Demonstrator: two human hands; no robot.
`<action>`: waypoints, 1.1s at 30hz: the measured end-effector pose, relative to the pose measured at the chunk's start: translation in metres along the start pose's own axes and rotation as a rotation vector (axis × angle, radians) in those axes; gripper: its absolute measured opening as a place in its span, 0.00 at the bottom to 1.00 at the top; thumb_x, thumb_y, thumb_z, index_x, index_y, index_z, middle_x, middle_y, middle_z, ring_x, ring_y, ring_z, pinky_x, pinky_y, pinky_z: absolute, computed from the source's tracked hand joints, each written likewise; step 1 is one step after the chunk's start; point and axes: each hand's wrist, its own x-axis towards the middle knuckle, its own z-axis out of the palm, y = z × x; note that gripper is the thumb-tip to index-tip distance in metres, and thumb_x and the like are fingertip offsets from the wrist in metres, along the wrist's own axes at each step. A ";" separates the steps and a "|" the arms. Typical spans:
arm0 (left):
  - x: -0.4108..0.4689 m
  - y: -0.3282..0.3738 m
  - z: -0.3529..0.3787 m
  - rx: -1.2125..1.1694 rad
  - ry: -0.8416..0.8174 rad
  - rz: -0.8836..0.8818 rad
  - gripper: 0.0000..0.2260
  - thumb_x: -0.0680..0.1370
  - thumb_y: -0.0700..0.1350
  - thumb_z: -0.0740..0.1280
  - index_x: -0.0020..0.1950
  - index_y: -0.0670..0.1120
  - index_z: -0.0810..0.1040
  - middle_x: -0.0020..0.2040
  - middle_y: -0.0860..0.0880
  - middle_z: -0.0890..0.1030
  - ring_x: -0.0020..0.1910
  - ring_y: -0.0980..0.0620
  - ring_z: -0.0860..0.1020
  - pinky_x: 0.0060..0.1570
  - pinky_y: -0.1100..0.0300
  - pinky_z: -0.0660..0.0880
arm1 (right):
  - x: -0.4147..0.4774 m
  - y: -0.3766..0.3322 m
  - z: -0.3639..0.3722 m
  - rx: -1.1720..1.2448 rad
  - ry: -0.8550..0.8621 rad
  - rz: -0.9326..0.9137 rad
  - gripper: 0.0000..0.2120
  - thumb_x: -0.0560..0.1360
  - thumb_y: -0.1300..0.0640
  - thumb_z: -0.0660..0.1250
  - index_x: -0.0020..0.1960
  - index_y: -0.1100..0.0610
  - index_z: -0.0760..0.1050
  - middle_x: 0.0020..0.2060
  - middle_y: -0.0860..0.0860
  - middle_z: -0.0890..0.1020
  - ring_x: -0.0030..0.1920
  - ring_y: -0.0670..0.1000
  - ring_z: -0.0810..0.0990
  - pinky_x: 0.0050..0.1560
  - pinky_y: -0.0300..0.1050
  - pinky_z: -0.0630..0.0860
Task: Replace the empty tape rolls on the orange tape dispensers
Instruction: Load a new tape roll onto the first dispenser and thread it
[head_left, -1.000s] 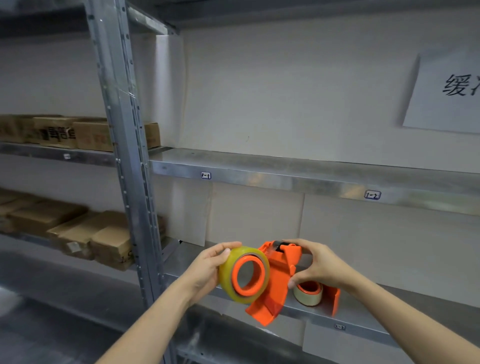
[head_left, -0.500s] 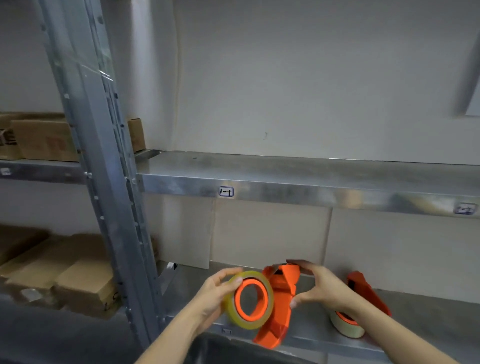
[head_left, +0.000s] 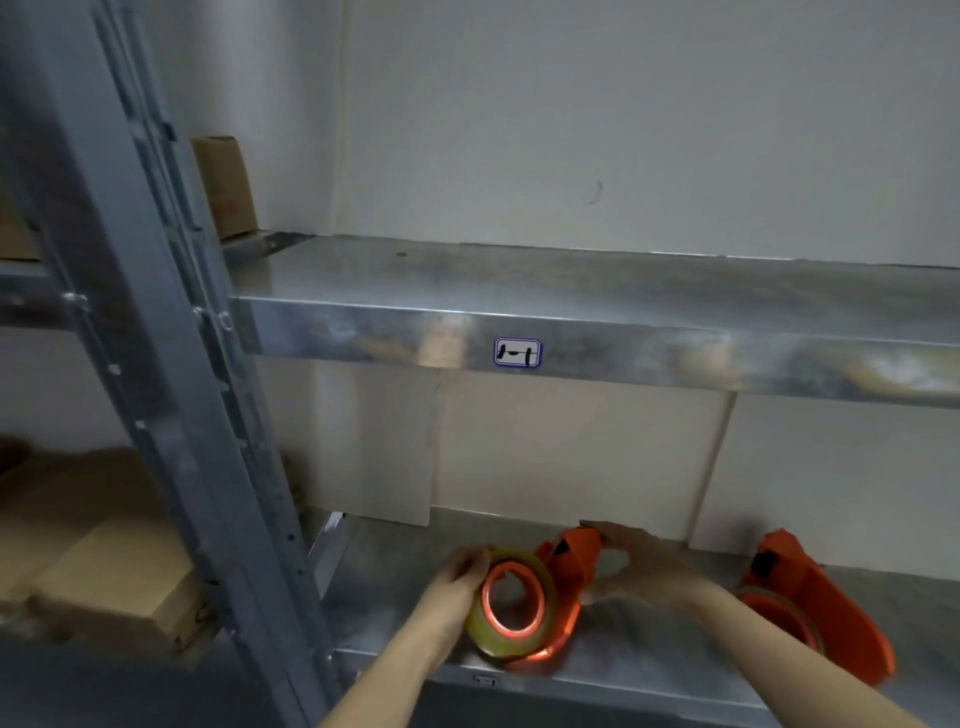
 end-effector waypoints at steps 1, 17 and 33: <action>0.003 -0.001 0.001 0.071 0.017 0.005 0.07 0.82 0.41 0.61 0.48 0.46 0.78 0.50 0.44 0.82 0.48 0.50 0.80 0.52 0.59 0.75 | 0.005 0.001 0.000 -0.007 -0.004 0.002 0.46 0.52 0.39 0.80 0.66 0.44 0.67 0.59 0.41 0.74 0.62 0.44 0.71 0.65 0.41 0.65; 0.013 0.004 -0.023 0.424 -0.194 -0.041 0.15 0.74 0.61 0.67 0.57 0.57 0.74 0.56 0.57 0.79 0.54 0.63 0.77 0.44 0.80 0.71 | 0.035 0.001 0.013 0.033 -0.001 0.005 0.30 0.49 0.33 0.77 0.49 0.33 0.75 0.47 0.37 0.83 0.50 0.35 0.79 0.58 0.37 0.73; -0.004 0.016 -0.042 0.629 -0.398 0.075 0.51 0.61 0.39 0.82 0.77 0.47 0.57 0.55 0.68 0.69 0.52 0.72 0.70 0.47 0.85 0.66 | 0.030 -0.005 0.016 -0.013 0.014 0.046 0.54 0.40 0.21 0.65 0.63 0.41 0.71 0.56 0.40 0.80 0.60 0.45 0.76 0.66 0.48 0.70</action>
